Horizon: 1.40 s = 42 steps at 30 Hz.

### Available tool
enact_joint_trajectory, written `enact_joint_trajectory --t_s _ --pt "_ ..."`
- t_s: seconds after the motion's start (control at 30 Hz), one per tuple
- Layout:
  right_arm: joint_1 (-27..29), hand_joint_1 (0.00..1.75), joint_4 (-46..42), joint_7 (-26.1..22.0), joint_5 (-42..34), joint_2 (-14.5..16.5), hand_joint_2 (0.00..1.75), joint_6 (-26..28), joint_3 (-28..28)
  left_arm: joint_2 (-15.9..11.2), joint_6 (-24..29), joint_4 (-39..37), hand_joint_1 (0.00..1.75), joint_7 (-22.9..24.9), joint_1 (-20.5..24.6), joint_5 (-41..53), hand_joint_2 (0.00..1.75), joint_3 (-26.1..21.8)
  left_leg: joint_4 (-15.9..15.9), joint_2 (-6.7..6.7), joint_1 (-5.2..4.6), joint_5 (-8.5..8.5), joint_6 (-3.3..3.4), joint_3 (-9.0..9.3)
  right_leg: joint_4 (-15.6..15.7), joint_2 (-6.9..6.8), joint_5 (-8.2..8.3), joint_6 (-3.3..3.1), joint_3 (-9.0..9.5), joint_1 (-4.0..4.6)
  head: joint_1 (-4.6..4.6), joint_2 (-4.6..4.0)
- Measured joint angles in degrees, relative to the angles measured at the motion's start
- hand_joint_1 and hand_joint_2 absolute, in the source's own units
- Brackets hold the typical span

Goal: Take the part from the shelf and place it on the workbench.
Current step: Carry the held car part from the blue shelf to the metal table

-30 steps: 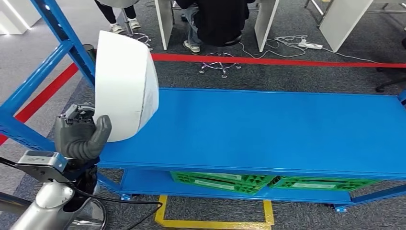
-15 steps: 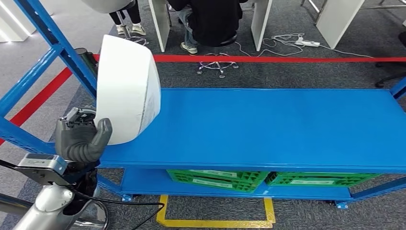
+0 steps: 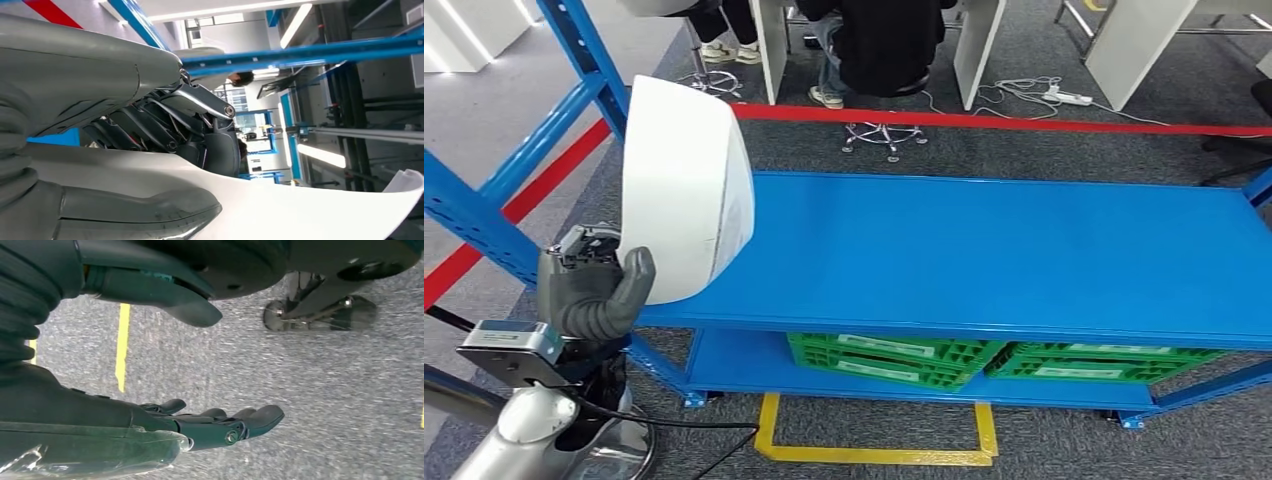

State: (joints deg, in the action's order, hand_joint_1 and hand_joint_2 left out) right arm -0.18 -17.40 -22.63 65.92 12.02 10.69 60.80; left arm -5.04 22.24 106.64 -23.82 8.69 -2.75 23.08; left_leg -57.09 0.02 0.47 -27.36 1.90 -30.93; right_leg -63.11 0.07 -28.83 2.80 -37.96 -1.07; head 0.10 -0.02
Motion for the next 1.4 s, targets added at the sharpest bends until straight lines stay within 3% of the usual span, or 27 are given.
enact_joint_trajectory --t_s 0.07,0.1,0.13,0.17,0.23,0.3,0.4,0.47,0.57,0.6,0.63,0.67,0.73,0.8,0.83,0.9,0.93,1.0,1.07,1.1,1.13,1.17,1.2,1.23,1.3,1.33,1.4 --pt "0.0 0.0 0.0 0.0 0.0 0.0 1.75 0.0 0.0 0.0 0.0 0.0 1.75 0.0 -0.1 0.0 1.75 0.0 0.0 0.09 -0.31 0.71 0.39 -1.01 -7.5 -0.01 -4.62 0.1 -2.21 0.01 0.11 0.0" --pt "0.0 0.0 0.0 0.0 0.0 0.0 1.75 0.1 0.0 0.0 0.0 0.0 1.75 0.0 -0.1 0.0 1.75 0.0 -0.1 0.12 -0.51 1.05 0.48 -1.49 -9.9 -0.01 -5.69 0.06 -2.57 0.03 0.1 0.0" --pt "0.0 0.0 0.0 0.0 0.0 0.0 1.75 0.1 0.0 0.0 -0.1 0.0 1.75 0.0 -0.2 0.0 1.75 0.0 -0.1 0.14 -0.72 1.36 0.53 -1.93 -10.3 -0.01 -5.65 -0.06 -1.95 0.08 0.1 0.0" --pt "0.0 0.0 0.0 0.0 0.0 0.0 1.75 0.1 0.0 0.1 -0.1 0.0 1.75 0.0 -0.2 0.0 1.75 0.0 -0.1 0.13 -0.91 1.65 0.55 -2.3 -8.6 -0.01 -4.73 -0.32 -0.21 0.17 0.08 0.0" --pt "-0.1 0.0 -0.1 0.1 0.0 0.0 1.75 0.1 0.0 0.1 -0.1 0.0 1.75 0.0 -0.2 0.0 1.75 0.0 -0.2 0.11 -1.18 2.15 0.41 -2.8 -0.8 -0.05 -2.45 -1.25 5.34 0.54 0.07 0.0" --pt "-0.2 0.0 -0.2 0.1 -0.2 0.1 1.75 0.2 0.0 0.1 -0.1 0.0 1.75 0.0 -0.2 0.1 1.75 0.0 -0.3 0.13 -1.32 2.64 -0.03 -3.11 5.4 -0.06 -1.58 -1.97 9.48 0.94 0.05 0.0" --pt "-0.2 0.0 -0.4 0.1 -0.4 0.2 1.75 0.2 0.0 0.1 -0.3 0.0 1.75 -0.1 -0.3 0.3 1.75 0.1 -0.4 0.15 -1.25 3.36 -0.97 -3.43 6.9 -0.07 -1.08 -2.51 9.75 1.01 0.09 0.0" --pt "-0.1 0.0 -0.5 0.2 -0.5 0.5 1.75 0.2 0.0 0.1 -0.3 0.0 1.75 -0.1 -0.4 0.4 1.75 0.1 -2.0 0.0 -1.14 1.43 -1.7 -4.3 7.3 -0.27 -0.13 -3.12 9.18 0.68 -0.13 0.0" --pt "-0.2 0.0 -0.6 0.3 -0.6 0.7 1.75 0.1 0.0 0.1 -0.5 0.0 1.75 -0.1 -0.6 0.4 1.75 0.1 -12.0 -0.09 -0.51 -5.84 -2.92 -7.59 7.3 -0.44 1.29 -3.56 7.76 0.53 -0.48 0.0" --pt "-0.1 0.0 -0.6 0.3 -0.6 0.7 1.75 0.1 0.0 0.1 -0.5 0.0 1.75 -0.1 -0.7 0.4 1.75 0.1 -15.1 -0.09 -0.31 -7.19 -3.16 -8.27 7.2 -0.45 1.64 -3.51 7.15 0.53 -0.48 0.0" --pt "-0.1 0.0 -0.7 0.3 -0.6 0.7 1.75 0.1 0.0 0.1 -0.5 0.0 1.75 -0.1 -0.8 0.4 1.75 0.1 -16.5 -0.09 -0.16 -7.41 -3.31 -8.16 7.0 -0.45 1.97 -3.45 6.53 0.53 -0.49 0.0" --pt "-0.1 0.0 -0.7 0.4 -0.6 0.7 1.75 0.1 0.0 0.1 -0.5 0.0 1.75 -0.1 -0.9 0.4 1.75 0.1 -15.7 -0.09 -0.04 -6.59 -3.39 -6.99 6.8 -0.45 2.27 -3.35 5.92 0.53 -0.49 0.0" --pt "-0.1 0.0 -0.8 0.4 -0.6 0.8 1.75 0.1 0.0 0.1 -0.5 0.1 1.75 -0.1 -0.9 0.4 1.75 0.1 -8.9 -0.09 0.13 -3.81 -3.32 -2.17 6.2 -0.37 2.73 -3.03 4.94 0.51 -0.49 0.0" --pt "-0.1 0.0 -0.9 0.5 -0.7 0.9 1.75 0.0 0.0 0.1 -0.5 0.2 1.75 -0.1 -0.9 0.4 1.75 0.2 -2.1 -0.16 0.04 -2.56 -3.0 2.02 5.7 -0.27 3.18 -2.45 4.24 0.67 -0.46 0.0" --pt "-0.1 0.0 -0.9 0.5 -0.7 1.0 1.75 0.0 0.0 0.1 -0.5 0.2 1.75 -0.1 -0.9 0.4 1.75 0.2 -0.5 -0.21 -0.04 -2.6 -2.76 2.79 5.6 -0.26 3.48 -2.07 3.99 0.75 -0.45 0.0" --pt "0.0 0.0 -0.9 0.5 -0.8 1.0 1.75 0.0 0.0 0.1 -0.5 0.3 1.75 -0.1 -1.1 0.4 1.75 0.2 -0.1 -0.21 -0.15 -2.26 -1.93 2.41 5.6 -0.25 4.18 -1.21 3.61 0.75 -0.41 0.0" --pt "0.1 0.0 -1.0 0.6 -0.8 1.0 1.75 0.0 0.0 0.1 -0.5 0.3 1.75 -0.2 -1.2 0.4 1.75 0.2 0.0 -0.13 -0.13 -1.86 -1.34 2.02 5.4 -0.23 3.93 -0.85 3.28 0.67 -0.42 0.0" --pt "0.2 0.0 -1.0 0.6 -0.8 1.0 1.75 0.0 0.0 0.1 -0.5 0.3 1.75 -0.2 -1.3 0.4 1.75 0.2 0.3 0.06 -0.04 -0.75 -0.14 0.91 2.4 -0.18 0.56 -0.35 1.81 0.54 -0.31 0.0" --pt "0.2 0.0 -1.1 0.6 -0.8 1.0 1.75 0.0 0.0 0.2 -0.5 0.3 1.75 -0.3 -1.4 0.4 1.75 0.2 0.2 0.13 -0.21 0.41 0.4 -0.57 -4.5 -0.17 -4.95 -0.13 -0.33 0.49 -0.16 0.0" --pt "0.2 0.0 -1.1 0.6 -0.8 1.0 1.75 0.0 0.0 0.2 -0.5 0.3 1.75 -0.3 -1.5 0.4 1.75 0.2 0.2 0.14 -0.36 1.04 0.48 -1.39 -7.9 -0.17 -6.63 -0.11 -1.03 0.49 -0.16 0.0" --pt "0.2 0.0 -1.2 0.6 -0.9 1.0 1.75 0.0 0.0 0.2 -0.5 0.3 1.75 -0.3 -1.6 0.4 1.75 0.2 0.2 0.15 -0.53 1.67 0.52 -2.23 -10.2 -0.17 -7.03 -0.14 -1.1 0.51 -0.15 0.0" --pt "0.2 0.0 -1.2 0.6 -0.9 1.0 1.75 0.0 0.0 0.2 -0.5 0.3 1.75 -0.3 -1.7 0.4 1.75 0.2 0.1 0.15 -0.71 2.29 0.53 -3.04 -10.5 -0.17 -6.18 -0.29 -0.26 0.53 -0.16 0.0" --pt "0.2 0.0 -1.2 0.6 -0.9 1.0 1.75 0.0 0.0 0.2 -0.5 0.3 1.75 -0.3 -1.8 0.4 1.75 0.2 0.1 0.14 -0.9 2.91 0.51 -3.79 -8.7 -0.17 -4.53 -0.58 1.66 0.59 -0.16 0.0" --pt "0.1 0.0 -1.3 0.6 -0.9 1.0 1.75 0.0 0.0 0.2 -0.5 0.3 1.75 -0.3 -1.8 0.4 1.75 0.2 0.1 0.12 -1.05 3.49 0.46 -4.42 -5.1 -0.17 -2.99 -1.0 4.47 0.7 -0.18 0.0" --pt "-0.1 0.0 -1.4 0.6 -0.9 1.0 1.75 0.0 0.0 0.2 -0.5 0.4 1.75 -0.3 -1.8 0.4 1.75 0.2 0.0 0.09 -1.32 4.57 0.14 -5.33 3.6 -0.21 -2.43 -1.84 10.46 1.04 -0.24 0.0" --pt "-0.2 0.0 -1.5 0.6 -0.9 1.0 1.75 0.0 0.0 0.2 -0.5 0.4 1.75 -0.3 -1.8 0.4 1.75 0.2 0.0 0.12 -1.31 5.09 -0.12 -5.56 6.5 -0.19 -2.84 -2.1 12.1 1.25 -0.25 0.0" --pt "-0.1 0.0 -1.5 0.6 -0.9 1.0 1.75 0.0 0.1 0.2 -0.5 0.5 1.75 -0.5 -1.9 0.4 1.75 0.2 0.2 0.2 -1.13 6.13 -0.79 -5.78 8.2 -0.16 -2.9 -2.48 12.5 1.48 -0.19 0.0"
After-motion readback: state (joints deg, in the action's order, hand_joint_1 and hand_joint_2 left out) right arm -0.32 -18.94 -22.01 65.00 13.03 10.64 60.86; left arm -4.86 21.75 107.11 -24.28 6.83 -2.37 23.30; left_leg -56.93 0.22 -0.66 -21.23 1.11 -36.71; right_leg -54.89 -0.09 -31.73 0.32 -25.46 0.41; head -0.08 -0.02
